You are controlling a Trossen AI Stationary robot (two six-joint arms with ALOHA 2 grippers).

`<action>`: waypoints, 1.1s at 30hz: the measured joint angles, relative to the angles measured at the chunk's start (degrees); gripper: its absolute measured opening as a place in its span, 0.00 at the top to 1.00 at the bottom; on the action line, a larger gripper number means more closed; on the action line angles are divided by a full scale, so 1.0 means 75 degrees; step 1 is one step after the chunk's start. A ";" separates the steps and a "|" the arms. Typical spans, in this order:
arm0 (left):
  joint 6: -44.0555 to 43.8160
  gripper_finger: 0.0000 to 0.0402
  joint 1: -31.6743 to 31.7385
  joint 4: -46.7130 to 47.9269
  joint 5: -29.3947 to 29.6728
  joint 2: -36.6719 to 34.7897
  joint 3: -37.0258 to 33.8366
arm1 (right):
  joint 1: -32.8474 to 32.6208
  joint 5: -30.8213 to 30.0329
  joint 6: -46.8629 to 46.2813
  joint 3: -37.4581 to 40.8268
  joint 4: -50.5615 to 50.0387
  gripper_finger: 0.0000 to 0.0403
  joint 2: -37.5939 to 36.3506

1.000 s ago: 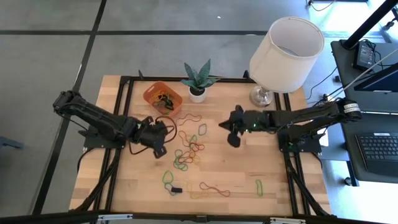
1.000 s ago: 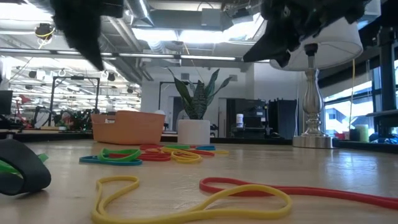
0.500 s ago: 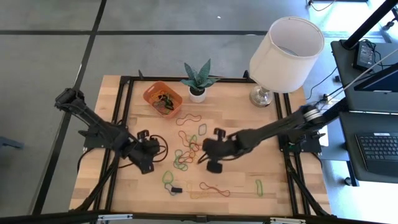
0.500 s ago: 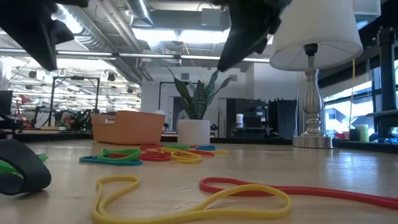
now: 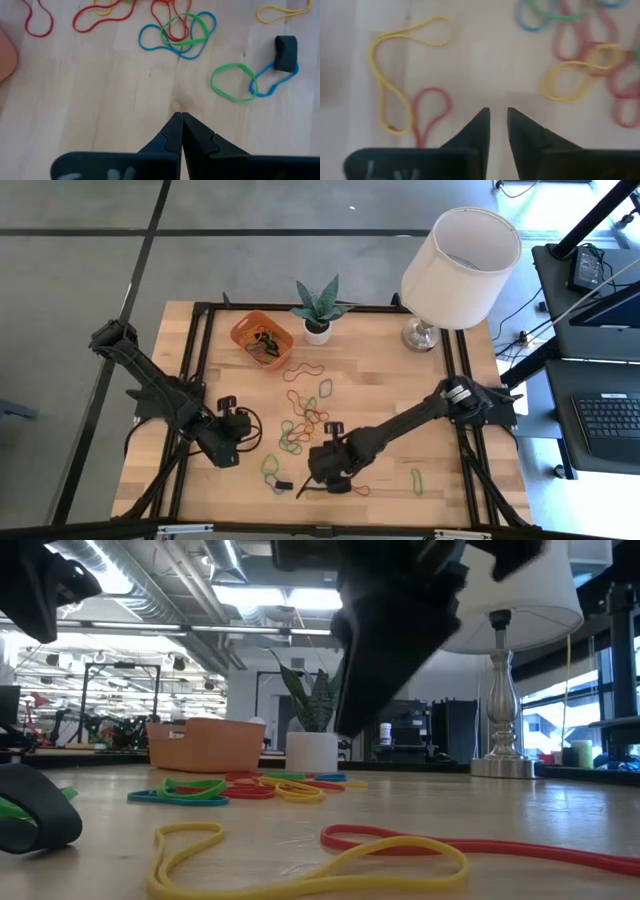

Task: Pick and place rubber bands into bin
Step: Put the red rubber band into the orange bin

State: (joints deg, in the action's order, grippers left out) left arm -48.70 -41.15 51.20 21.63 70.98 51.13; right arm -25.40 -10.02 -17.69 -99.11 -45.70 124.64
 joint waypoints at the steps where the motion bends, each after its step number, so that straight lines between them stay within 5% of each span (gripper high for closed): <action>1: -0.0008 0.99 -0.0036 0.0001 0.0003 0.0000 0.0000 | -0.0007 0.0193 0.0052 -0.0002 0.0115 0.81 0.0064; 14: -0.0218 0.99 -0.0308 0.0004 0.0186 0.0000 0.0000 | -0.0062 0.1132 0.0195 -0.0013 0.0424 0.74 0.0662; 33: -0.0232 1.00 -0.0302 0.0000 0.0307 0.0000 0.0000 | -0.0277 0.1419 -0.0134 -0.0009 0.1179 0.94 0.0821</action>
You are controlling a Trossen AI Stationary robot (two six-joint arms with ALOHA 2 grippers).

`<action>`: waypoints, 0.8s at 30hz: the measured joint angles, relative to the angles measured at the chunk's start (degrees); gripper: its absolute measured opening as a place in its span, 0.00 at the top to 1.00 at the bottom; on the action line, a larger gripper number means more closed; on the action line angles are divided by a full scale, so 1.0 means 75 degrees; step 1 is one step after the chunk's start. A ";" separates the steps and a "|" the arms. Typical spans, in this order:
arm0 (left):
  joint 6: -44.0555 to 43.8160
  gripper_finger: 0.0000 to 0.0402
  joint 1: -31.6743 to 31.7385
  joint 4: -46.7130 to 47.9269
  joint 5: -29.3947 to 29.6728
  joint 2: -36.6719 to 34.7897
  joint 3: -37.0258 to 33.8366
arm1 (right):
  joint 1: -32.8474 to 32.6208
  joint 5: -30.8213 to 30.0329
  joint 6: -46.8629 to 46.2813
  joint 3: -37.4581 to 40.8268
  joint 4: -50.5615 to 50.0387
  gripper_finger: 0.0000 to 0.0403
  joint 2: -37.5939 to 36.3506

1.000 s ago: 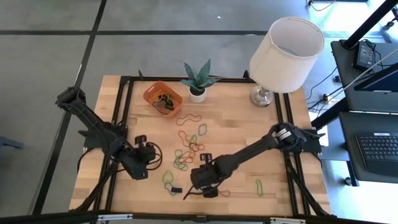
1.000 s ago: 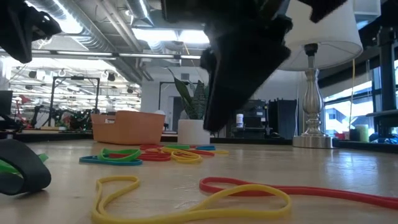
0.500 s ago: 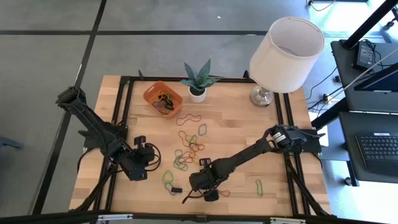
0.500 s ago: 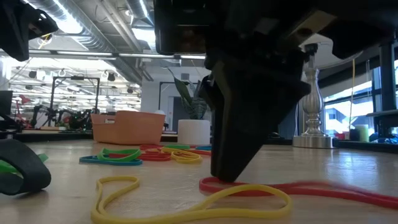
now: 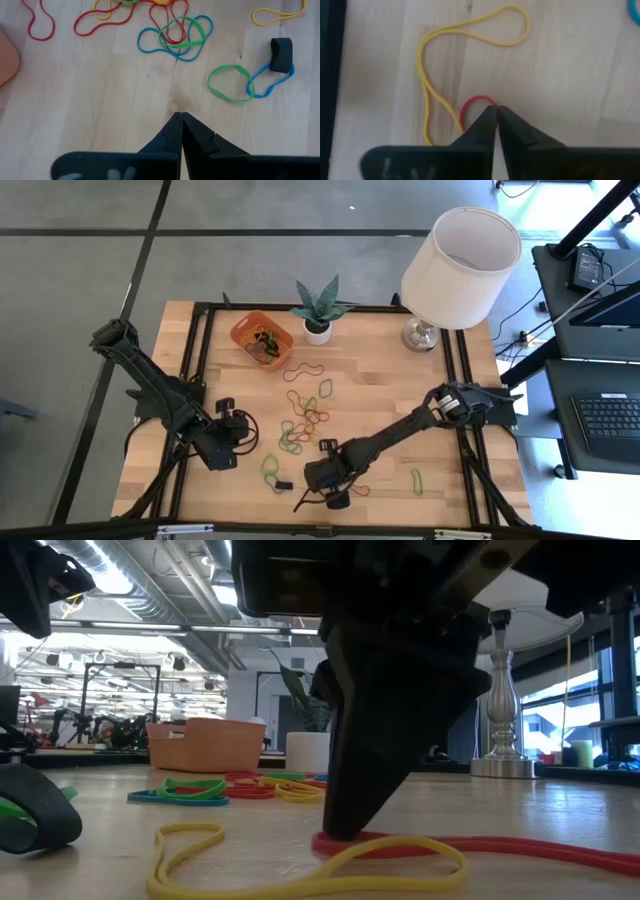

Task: Pick and place rubber bands into bin
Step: Put the red rubber band into the orange bin

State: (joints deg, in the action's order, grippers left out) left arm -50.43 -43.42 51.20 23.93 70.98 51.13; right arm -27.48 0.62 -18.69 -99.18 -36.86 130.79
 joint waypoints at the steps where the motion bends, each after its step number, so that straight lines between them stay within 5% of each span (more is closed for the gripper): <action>1: 0.0000 1.00 0.0000 0.0000 0.0001 0.0000 0.0000 | -0.0009 0.0007 -0.0093 0.0000 0.0028 0.96 0.0003; 13: -0.0316 0.99 -0.0006 -0.0025 -0.0009 0.0003 0.0000 | 0.0172 -0.0406 -0.0515 0.0001 -0.0707 1.00 -0.0311; 24: -0.0659 1.00 -0.0020 0.0003 -0.0065 0.0003 0.0000 | 0.0804 -0.1471 -0.0024 -0.0012 -0.1110 1.00 -0.1792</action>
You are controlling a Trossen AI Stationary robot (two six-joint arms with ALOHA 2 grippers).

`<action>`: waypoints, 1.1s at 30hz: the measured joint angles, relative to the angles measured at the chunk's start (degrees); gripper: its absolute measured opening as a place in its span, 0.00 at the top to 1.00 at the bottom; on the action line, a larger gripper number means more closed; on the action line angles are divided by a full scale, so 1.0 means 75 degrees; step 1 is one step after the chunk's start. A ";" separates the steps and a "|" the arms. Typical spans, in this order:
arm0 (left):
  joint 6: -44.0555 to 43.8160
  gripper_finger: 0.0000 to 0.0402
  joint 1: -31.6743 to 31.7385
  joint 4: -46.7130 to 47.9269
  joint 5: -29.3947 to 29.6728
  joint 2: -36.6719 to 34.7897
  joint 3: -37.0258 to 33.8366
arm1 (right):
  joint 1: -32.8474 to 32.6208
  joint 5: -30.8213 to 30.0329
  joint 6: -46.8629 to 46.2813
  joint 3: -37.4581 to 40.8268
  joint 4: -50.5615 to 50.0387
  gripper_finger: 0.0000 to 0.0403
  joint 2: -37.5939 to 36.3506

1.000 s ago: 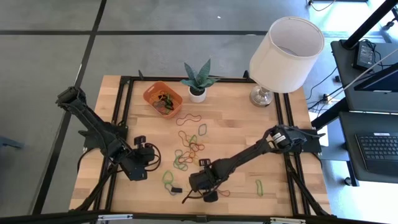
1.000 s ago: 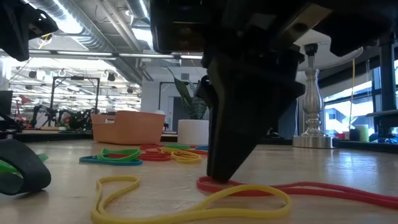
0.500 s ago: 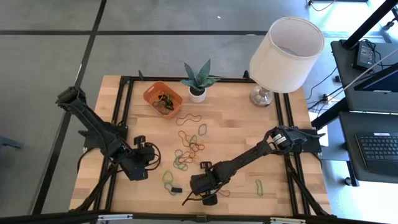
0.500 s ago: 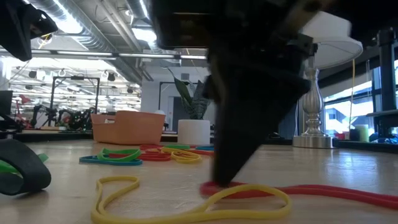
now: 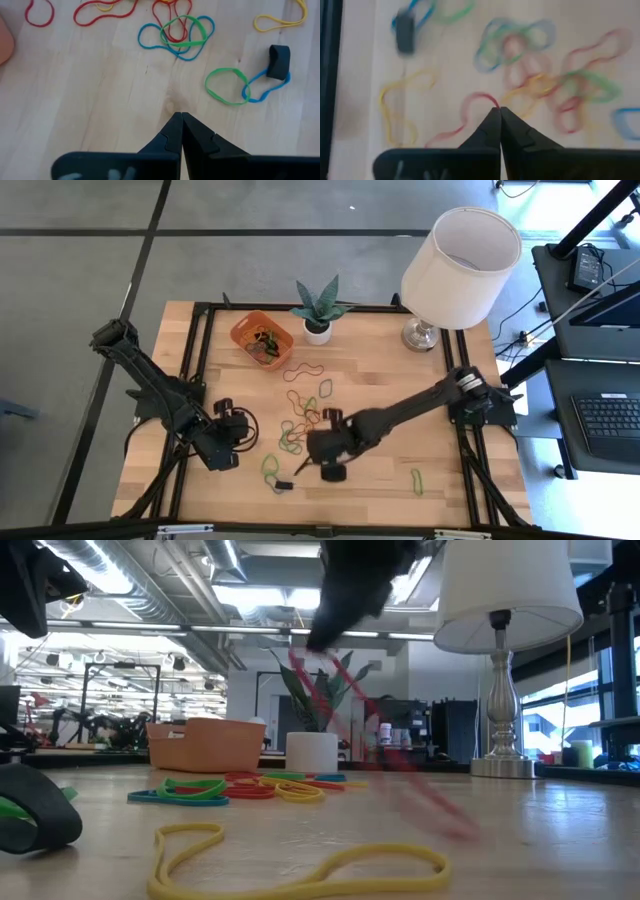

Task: Pick and place rubber bands into bin
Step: Put the red rubber band into the orange bin

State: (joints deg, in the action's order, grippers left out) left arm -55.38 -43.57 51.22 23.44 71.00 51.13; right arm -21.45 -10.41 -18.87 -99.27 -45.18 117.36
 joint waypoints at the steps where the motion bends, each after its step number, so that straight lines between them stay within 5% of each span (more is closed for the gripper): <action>1: -0.0003 1.00 0.0000 0.0003 0.0003 0.0000 0.0000 | 0.0066 -0.0132 0.0040 -0.0003 0.0023 1.00 -0.0141; 14: 0.0805 1.00 0.0848 0.0007 0.0179 0.0000 -0.0003 | 0.1447 -0.0939 0.0364 -0.0002 0.0325 1.00 -0.1525; 26: 0.1940 1.00 0.2278 -0.0193 0.0349 -0.0525 -0.0274 | 0.2895 0.0427 0.2081 -0.0002 0.2451 1.00 -0.1467; 33: 0.2212 1.00 0.2816 -0.2493 0.0349 -0.2266 -0.1969 | 0.3526 0.1183 0.3270 -0.0006 0.3911 1.00 -0.1417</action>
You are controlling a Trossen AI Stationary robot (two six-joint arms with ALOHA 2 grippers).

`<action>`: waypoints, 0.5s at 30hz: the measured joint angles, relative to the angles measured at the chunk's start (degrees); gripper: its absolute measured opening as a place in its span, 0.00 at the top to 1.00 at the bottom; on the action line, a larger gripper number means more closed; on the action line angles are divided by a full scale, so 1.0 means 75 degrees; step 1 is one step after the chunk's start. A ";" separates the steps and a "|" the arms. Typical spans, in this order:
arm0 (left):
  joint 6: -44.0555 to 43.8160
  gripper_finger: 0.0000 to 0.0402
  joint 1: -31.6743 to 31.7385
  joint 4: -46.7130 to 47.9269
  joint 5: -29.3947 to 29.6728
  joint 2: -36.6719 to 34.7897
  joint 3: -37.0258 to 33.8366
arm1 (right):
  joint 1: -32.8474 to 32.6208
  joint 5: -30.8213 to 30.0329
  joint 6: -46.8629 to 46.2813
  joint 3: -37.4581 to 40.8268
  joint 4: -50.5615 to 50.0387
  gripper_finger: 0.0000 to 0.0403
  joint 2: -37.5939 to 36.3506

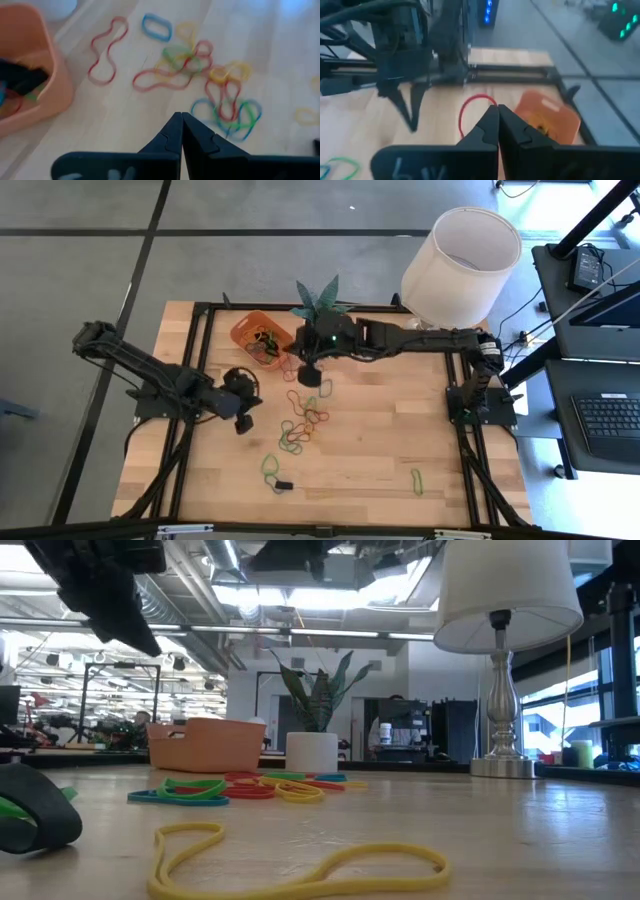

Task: Pick and place rubber bands into bin
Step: Put the red rubber band into the orange bin

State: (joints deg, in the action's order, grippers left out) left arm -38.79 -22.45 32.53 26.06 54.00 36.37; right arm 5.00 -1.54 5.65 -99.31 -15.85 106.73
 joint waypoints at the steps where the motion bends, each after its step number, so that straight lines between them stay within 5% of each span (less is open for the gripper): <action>1: 0.0160 1.00 0.0037 -0.0322 -0.0005 -0.0215 -0.0204 | 0.0082 0.0129 0.0080 0.0002 0.0154 1.00 0.0023; 15: 0.1274 1.00 0.0332 -0.1325 -0.0031 -0.1524 -0.0937 | 0.0934 0.0914 0.0717 -0.0001 0.3547 1.00 0.1343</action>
State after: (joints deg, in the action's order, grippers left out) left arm -29.23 -19.97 22.59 25.83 42.57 29.34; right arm 12.00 5.32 11.03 -99.32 10.75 116.80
